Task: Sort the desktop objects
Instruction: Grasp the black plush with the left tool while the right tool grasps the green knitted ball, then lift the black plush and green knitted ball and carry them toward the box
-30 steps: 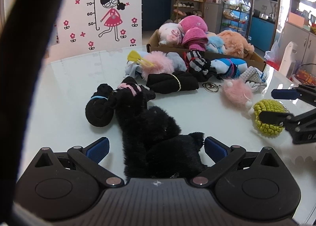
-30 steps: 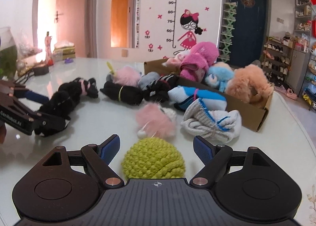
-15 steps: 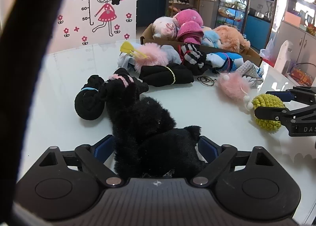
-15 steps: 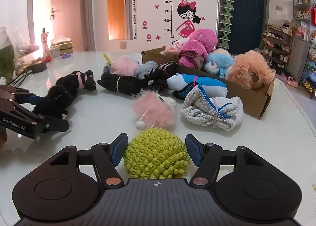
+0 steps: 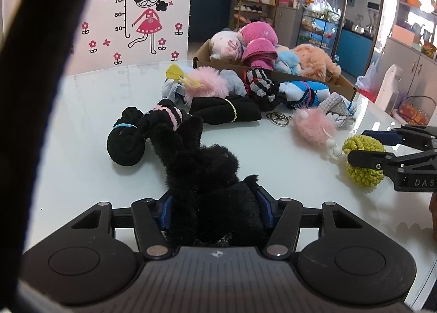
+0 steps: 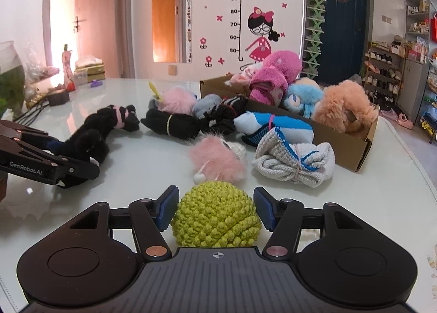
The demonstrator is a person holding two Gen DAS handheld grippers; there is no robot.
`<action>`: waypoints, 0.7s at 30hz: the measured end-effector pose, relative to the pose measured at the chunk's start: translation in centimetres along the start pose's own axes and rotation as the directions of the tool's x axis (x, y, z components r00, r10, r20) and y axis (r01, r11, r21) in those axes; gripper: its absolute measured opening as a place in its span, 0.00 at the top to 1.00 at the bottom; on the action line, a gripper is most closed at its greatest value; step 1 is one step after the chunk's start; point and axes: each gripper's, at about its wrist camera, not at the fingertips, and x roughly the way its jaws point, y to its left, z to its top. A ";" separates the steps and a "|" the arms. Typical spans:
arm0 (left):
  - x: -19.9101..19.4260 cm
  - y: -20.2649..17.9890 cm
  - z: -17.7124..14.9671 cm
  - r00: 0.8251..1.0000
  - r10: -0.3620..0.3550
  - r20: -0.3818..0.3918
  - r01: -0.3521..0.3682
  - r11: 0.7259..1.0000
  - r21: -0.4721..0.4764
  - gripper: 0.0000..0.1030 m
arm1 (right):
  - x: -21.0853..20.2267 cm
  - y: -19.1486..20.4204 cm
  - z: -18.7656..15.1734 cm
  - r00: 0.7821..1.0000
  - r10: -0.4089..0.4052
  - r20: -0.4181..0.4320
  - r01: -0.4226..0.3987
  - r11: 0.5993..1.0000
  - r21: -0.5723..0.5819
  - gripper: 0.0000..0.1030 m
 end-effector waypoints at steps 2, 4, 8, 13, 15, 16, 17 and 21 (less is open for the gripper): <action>-0.2 -0.2 -0.2 1.000 0.004 0.002 -0.004 1.000 0.014 0.47 | 0.0 0.0 0.0 1.000 0.003 -0.007 -0.003 1.000 -0.001 0.36; -0.3 -0.4 -0.4 1.000 0.007 0.004 -0.007 1.000 0.021 0.47 | 0.2 0.1 -0.1 1.000 -0.001 -0.015 0.000 1.000 -0.009 0.36; -0.3 -0.6 -0.5 1.000 0.011 0.008 -0.012 1.000 0.021 0.47 | 0.3 0.3 -0.2 1.000 -0.019 -0.023 0.018 0.999 -0.026 0.34; -0.2 -0.6 -0.5 1.000 0.011 0.009 -0.011 1.000 0.019 0.47 | 0.0 0.1 -0.4 0.999 -0.037 -0.023 0.036 0.999 -0.026 0.32; -0.3 -0.6 -0.6 1.000 0.012 0.011 -0.012 1.000 0.017 0.46 | 0.0 0.1 -0.4 0.999 -0.046 -0.028 0.046 0.999 -0.027 0.29; -0.3 -0.6 -0.6 1.000 0.012 0.012 -0.012 1.000 0.015 0.46 | 0.1 0.1 -0.5 0.998 -0.049 -0.032 0.048 0.998 -0.029 0.28; -0.3 -0.6 -0.6 1.000 0.012 0.012 -0.012 1.000 0.014 0.46 | 0.1 0.0 -0.5 0.998 -0.049 -0.036 0.048 0.998 -0.030 0.28; -0.3 -0.6 -0.6 1.000 0.011 0.011 -0.011 1.000 0.013 0.46 | 0.4 -0.1 -0.6 0.997 -0.044 -0.057 0.043 0.999 -0.020 0.27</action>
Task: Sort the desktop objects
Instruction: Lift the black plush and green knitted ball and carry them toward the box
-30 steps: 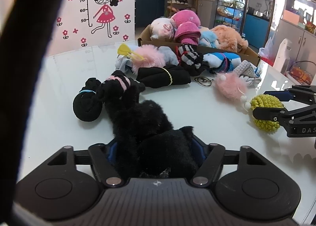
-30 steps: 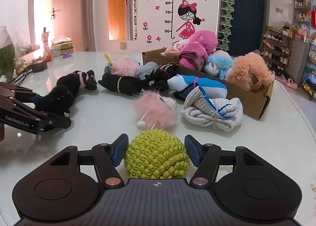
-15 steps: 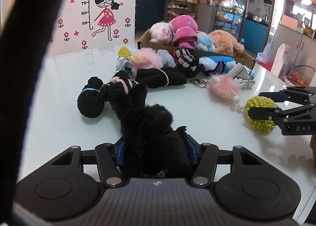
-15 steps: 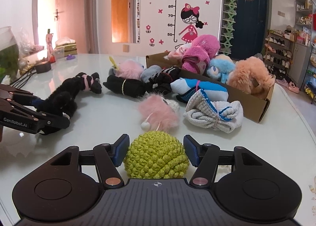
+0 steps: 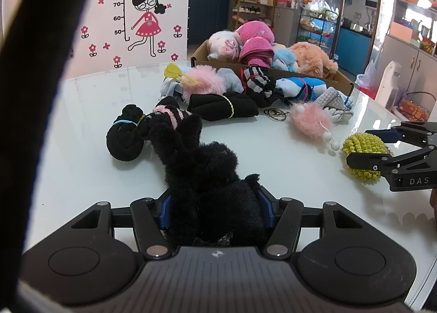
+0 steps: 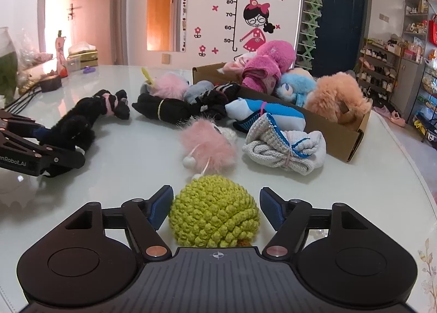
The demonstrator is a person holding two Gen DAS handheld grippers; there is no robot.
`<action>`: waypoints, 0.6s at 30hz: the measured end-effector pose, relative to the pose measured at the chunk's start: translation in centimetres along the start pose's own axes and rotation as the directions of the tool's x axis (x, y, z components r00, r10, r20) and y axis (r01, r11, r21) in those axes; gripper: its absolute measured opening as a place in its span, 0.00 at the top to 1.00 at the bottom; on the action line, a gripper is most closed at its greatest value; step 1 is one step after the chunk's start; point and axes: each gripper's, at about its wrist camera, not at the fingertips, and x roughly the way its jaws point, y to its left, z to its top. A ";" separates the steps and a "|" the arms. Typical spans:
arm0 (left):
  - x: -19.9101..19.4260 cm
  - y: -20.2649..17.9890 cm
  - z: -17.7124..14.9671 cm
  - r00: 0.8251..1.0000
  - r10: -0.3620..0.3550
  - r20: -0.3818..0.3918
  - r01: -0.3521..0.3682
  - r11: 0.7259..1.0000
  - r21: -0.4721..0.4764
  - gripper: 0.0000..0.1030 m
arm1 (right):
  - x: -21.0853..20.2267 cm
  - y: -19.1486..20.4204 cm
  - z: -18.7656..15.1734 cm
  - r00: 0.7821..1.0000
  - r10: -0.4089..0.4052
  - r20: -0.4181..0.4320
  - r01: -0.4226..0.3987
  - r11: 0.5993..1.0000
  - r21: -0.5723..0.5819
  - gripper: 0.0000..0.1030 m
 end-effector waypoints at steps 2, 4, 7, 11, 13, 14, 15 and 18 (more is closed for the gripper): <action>0.0 0.0 0.0 1.000 0.000 0.001 0.000 1.000 0.000 0.46 | 0.2 -0.3 -0.1 1.000 0.007 -0.015 -0.007 1.000 0.019 0.27; 0.0 0.0 0.0 1.000 0.001 0.001 -0.001 1.000 0.000 0.46 | 0.5 -0.7 -0.1 0.999 0.023 -0.037 -0.022 0.999 0.043 0.28; -0.1 0.0 0.0 1.000 0.003 0.004 -0.003 1.000 0.001 0.47 | 0.4 -0.6 -0.2 0.999 0.027 -0.034 -0.026 0.999 0.042 0.30; -0.4 -0.3 0.0 1.000 0.010 0.016 -0.010 1.000 0.000 0.49 | 0.1 -0.4 -0.2 0.999 0.029 -0.019 -0.029 0.999 0.031 0.31; -0.7 -0.5 -0.1 1.000 0.015 0.022 -0.015 1.000 0.003 0.49 | -0.3 -0.3 -0.1 0.999 0.033 -0.001 -0.033 0.999 0.029 0.31; -1.0 -0.6 -0.1 0.999 0.017 0.028 -0.017 1.000 0.003 0.49 | -0.6 -0.3 0.0 0.999 0.036 0.014 -0.037 0.999 0.033 0.31; -1.3 -0.7 0.0 0.999 0.017 0.037 -0.017 1.000 0.003 0.49 | -0.9 -0.4 0.1 0.999 0.044 0.029 -0.045 0.998 0.041 0.31; -2.3 -1.1 0.3 0.998 0.027 0.060 -0.028 1.000 0.011 0.49 | -1.5 -0.8 0.4 0.996 0.059 0.060 -0.063 0.996 0.063 0.31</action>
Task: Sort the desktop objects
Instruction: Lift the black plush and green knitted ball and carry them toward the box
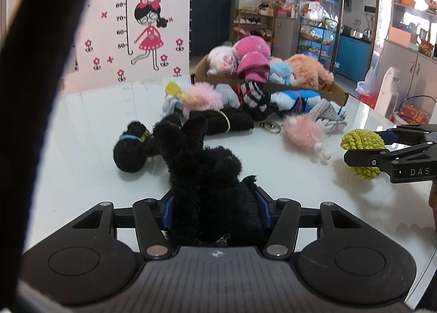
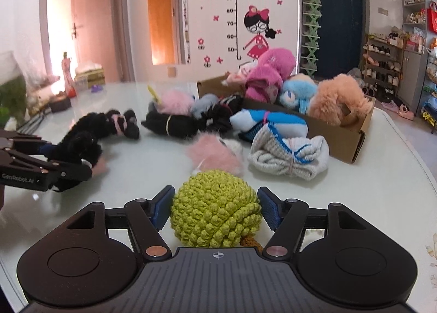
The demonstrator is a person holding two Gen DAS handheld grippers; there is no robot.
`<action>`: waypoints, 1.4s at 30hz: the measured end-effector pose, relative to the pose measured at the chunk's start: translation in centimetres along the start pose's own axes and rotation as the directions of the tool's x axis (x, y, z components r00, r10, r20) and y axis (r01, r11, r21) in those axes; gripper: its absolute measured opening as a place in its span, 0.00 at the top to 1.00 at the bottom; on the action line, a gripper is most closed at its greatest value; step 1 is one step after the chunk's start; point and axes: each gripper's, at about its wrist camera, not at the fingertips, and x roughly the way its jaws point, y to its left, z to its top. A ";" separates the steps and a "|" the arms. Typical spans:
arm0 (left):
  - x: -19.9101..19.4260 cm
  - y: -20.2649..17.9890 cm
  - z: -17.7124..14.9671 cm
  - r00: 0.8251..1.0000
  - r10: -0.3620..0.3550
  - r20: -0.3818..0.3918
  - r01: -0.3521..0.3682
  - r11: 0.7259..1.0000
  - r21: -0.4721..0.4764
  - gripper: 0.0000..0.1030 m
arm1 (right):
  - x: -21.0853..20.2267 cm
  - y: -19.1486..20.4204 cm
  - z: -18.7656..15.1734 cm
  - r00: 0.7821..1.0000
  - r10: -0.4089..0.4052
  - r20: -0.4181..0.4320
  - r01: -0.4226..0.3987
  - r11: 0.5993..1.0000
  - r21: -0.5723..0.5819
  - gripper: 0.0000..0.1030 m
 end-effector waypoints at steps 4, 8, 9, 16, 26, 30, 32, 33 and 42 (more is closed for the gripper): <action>-1.5 -0.3 0.6 0.999 0.007 0.032 -0.007 1.000 0.005 0.49 | -0.6 -0.4 0.3 0.999 0.022 0.027 -0.023 0.999 0.023 0.31; -2.9 -0.7 1.7 0.998 0.001 0.061 -0.002 1.000 0.015 0.49 | -1.4 -1.3 0.8 0.998 0.042 0.056 -0.046 0.996 0.077 0.31; -3.2 -0.8 2.1 0.998 -0.002 0.070 0.001 1.000 0.016 0.49 | -1.7 -1.5 1.0 0.997 0.041 0.064 -0.047 0.995 0.089 0.31; -3.4 -2.0 4.4 0.994 -0.042 0.101 0.040 0.999 0.025 0.49 | -4.0 -3.4 3.1 0.992 0.021 0.121 -0.040 0.988 0.152 0.31; -1.5 -4.3 9.1 0.986 -0.100 0.134 0.094 0.994 0.049 0.49 | -5.8 -5.8 8.6 0.980 -0.019 0.196 -0.007 0.991 0.131 0.31; -0.7 -4.6 11.0 0.983 -0.114 0.143 0.109 0.993 0.046 0.49 | -6.1 -7.1 11.2 0.975 -0.035 0.219 0.007 0.992 0.126 0.31; -0.2 -4.6 12.4 0.981 -0.127 0.145 0.123 0.992 0.033 0.49 | -6.1 -7.6 12.3 0.973 -0.043 0.225 0.015 0.992 0.123 0.31; 0.1 -4.6 12.8 0.981 -0.131 0.143 0.128 0.991 0.028 0.49 | -5.9 -7.9 13.0 0.973 -0.044 0.228 0.017 0.992 0.123 0.31; 5.7 -3.1 16.8 0.978 -0.193 0.083 0.201 0.974 -0.103 0.49 | -3.3 -9.5 18.1 0.972 -0.023 0.232 -0.001 0.995 0.104 0.31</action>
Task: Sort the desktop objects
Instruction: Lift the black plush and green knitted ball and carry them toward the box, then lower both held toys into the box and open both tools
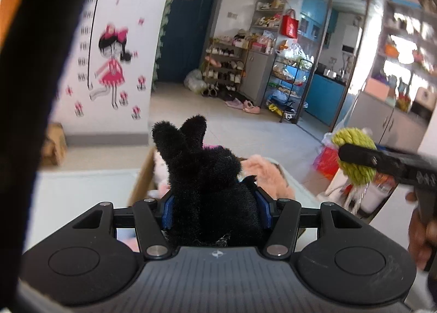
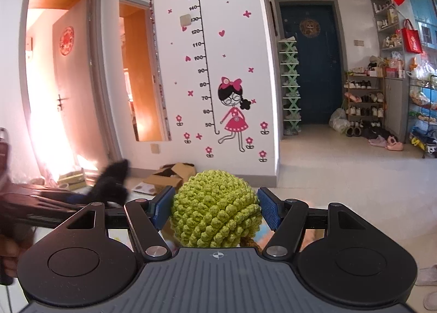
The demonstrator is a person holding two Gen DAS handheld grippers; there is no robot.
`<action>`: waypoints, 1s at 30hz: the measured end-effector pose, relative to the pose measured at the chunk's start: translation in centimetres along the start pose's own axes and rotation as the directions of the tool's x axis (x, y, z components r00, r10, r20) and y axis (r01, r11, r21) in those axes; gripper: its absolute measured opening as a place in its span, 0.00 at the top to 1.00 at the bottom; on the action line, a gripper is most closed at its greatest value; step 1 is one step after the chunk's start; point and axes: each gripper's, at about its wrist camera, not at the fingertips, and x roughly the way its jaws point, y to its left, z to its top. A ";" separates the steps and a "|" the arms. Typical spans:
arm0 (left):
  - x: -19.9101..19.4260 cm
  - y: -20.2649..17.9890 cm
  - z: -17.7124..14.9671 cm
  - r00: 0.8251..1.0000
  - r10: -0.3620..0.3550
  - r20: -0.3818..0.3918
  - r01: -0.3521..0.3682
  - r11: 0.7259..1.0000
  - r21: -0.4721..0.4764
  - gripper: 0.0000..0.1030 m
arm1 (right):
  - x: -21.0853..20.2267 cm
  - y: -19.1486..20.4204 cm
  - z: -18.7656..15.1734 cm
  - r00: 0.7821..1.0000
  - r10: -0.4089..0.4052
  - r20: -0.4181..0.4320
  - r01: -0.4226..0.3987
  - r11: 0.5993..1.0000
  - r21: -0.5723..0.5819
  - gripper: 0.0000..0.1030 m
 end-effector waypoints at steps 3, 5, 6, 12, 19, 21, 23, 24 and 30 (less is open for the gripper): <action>2.6 0.9 0.5 0.999 -0.029 -0.030 0.028 0.998 -0.060 0.49 | 1.9 -0.4 0.6 1.000 0.028 -0.010 -0.027 1.000 0.012 0.31; 4.1 1.5 0.4 0.998 -0.043 -0.047 0.038 0.994 -0.101 0.49 | 3.3 -0.6 0.7 0.999 0.038 -0.023 -0.037 0.999 0.019 0.31; 4.7 1.8 0.3 0.997 -0.052 -0.052 0.045 0.991 -0.124 0.49 | 4.1 -0.7 0.6 0.999 0.044 -0.031 -0.043 0.999 0.022 0.31; 7.8 3.0 -0.9 0.997 -0.047 -0.064 0.036 0.986 -0.165 0.49 | 9.5 -2.0 -1.0 0.993 0.077 -0.088 -0.072 0.996 0.059 0.31; 9.0 3.7 -2.1 1.000 -0.009 -0.006 0.008 0.990 -0.138 0.48 | 13.4 -2.6 -4.0 0.988 0.100 -0.120 -0.089 0.992 0.094 0.31; 9.2 3.9 -2.4 1.000 0.005 0.016 -0.002 0.990 -0.139 0.48 | 14.0 -2.8 -4.8 0.987 0.108 -0.119 -0.096 0.990 0.100 0.31; 9.2 3.9 -2.8 0.999 0.019 0.039 -0.013 0.991 -0.134 0.48 | 14.6 -3.0 -5.4 0.987 0.109 -0.122 -0.096 0.990 0.102 0.31; 9.1 3.9 -3.0 0.999 0.028 0.046 -0.022 0.992 -0.128 0.48 | 14.8 -3.1 -5.5 0.986 0.111 -0.122 -0.098 0.990 0.104 0.31; 8.2 3.9 -3.1 0.992 0.080 0.101 -0.075 0.996 -0.050 0.41 | 15.5 -3.2 -6.7 0.986 0.103 -0.132 -0.092 0.992 0.085 0.31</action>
